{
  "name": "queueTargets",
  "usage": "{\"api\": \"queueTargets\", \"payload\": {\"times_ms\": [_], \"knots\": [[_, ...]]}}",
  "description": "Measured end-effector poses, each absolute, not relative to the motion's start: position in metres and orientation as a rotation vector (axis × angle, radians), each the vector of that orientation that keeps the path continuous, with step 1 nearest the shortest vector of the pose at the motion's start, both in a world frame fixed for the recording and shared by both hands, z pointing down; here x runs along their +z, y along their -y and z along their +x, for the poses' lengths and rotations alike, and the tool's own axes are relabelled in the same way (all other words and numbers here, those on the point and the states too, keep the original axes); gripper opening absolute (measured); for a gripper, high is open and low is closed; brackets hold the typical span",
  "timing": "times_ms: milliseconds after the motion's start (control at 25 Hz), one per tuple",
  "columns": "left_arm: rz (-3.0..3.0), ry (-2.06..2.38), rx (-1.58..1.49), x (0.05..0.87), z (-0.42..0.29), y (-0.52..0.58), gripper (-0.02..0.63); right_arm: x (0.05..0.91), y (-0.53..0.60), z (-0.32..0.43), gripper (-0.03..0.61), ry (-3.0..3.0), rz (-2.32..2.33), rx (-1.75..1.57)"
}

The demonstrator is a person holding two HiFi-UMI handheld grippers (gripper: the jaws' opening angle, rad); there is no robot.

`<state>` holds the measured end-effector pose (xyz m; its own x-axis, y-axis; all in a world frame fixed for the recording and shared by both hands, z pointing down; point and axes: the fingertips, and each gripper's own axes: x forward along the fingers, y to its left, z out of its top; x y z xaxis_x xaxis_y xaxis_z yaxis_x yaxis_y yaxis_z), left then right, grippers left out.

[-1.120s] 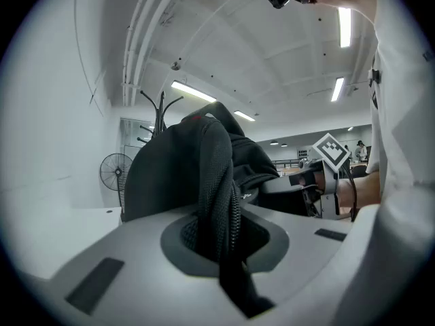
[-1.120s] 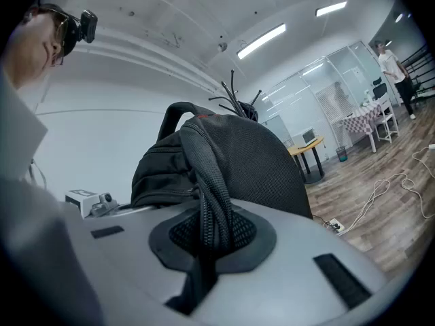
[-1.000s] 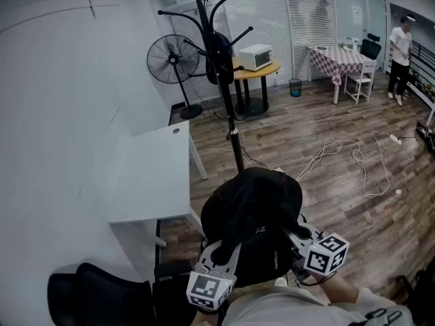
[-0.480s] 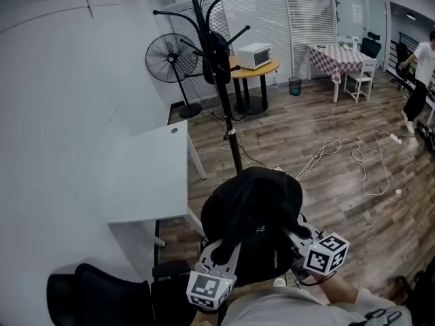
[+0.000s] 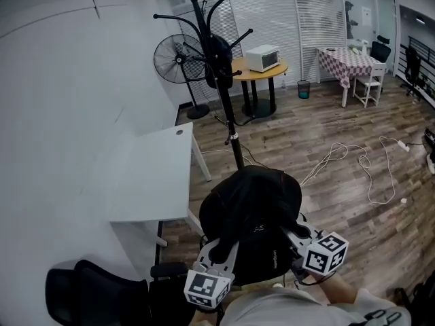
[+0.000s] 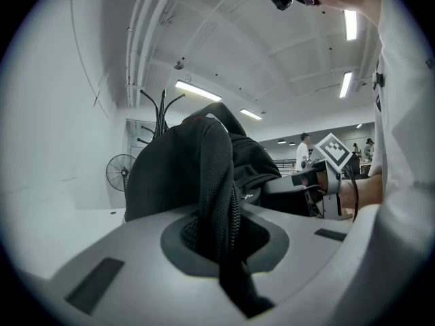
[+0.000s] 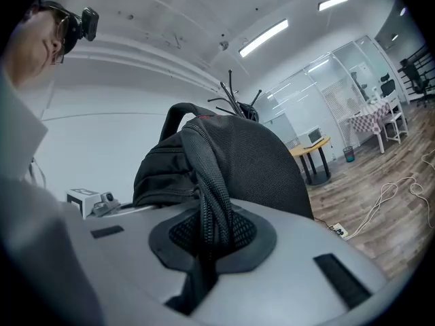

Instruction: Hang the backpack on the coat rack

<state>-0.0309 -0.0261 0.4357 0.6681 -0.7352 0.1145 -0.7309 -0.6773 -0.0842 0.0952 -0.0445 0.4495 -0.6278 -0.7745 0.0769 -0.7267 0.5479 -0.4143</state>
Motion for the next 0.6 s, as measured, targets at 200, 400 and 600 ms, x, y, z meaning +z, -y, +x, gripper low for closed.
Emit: {"api": "queueTargets", "payload": {"times_ms": [200,400,600], "knots": [[-2.808,-1.316,-0.215,0.432,-0.016,0.037,0.031,0.444,0.059,0.110,0.031,-2.697,-1.244,-0.612],[-2.764,-1.367,-0.209,0.429,-0.003,0.048,0.029,0.440,0.074,0.122,0.031,-2.733,-1.193,-0.586],[-2.752,-1.419,-0.210,0.427,0.003,0.054,0.030,0.437,0.082,0.128,0.031,-2.749,-1.167,-0.586]]}}
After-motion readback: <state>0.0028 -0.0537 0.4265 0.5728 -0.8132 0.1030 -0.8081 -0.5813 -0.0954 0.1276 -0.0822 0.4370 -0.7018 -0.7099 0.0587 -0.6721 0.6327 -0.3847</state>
